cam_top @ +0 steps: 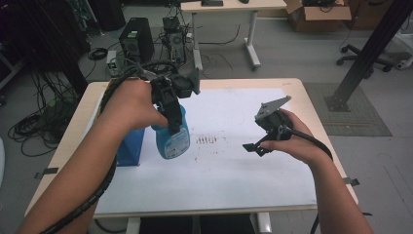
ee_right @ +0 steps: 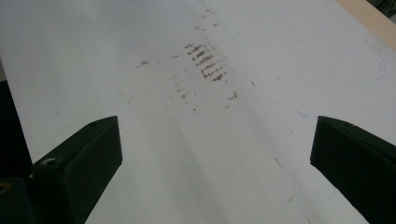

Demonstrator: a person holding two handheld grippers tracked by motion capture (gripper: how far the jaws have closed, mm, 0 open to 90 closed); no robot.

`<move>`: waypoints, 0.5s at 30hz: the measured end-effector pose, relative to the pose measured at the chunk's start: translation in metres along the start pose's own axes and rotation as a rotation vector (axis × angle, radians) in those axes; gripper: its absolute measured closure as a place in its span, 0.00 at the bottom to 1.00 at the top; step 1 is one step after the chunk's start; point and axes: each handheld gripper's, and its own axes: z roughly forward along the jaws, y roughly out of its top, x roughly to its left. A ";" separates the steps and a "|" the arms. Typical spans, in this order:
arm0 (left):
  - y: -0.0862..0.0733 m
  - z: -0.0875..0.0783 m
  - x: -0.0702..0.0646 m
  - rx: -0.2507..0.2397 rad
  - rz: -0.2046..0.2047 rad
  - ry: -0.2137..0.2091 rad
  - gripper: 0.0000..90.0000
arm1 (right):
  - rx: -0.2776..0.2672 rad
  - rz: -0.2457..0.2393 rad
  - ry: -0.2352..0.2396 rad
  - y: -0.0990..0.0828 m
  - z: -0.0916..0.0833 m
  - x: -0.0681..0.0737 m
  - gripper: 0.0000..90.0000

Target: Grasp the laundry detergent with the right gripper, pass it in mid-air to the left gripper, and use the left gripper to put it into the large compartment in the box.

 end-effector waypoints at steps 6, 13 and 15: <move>-0.009 -0.012 0.016 0.019 -0.100 -0.006 0.43 | 0.033 -0.004 -0.006 0.003 -0.005 -0.003 0.02; -0.028 -0.035 0.042 0.005 -0.243 -0.022 0.43 | 0.038 -0.002 -0.013 0.006 -0.011 -0.004 0.02; -0.035 -0.044 0.051 0.005 -0.287 -0.022 0.43 | 0.047 -0.007 -0.014 0.006 -0.012 -0.005 0.03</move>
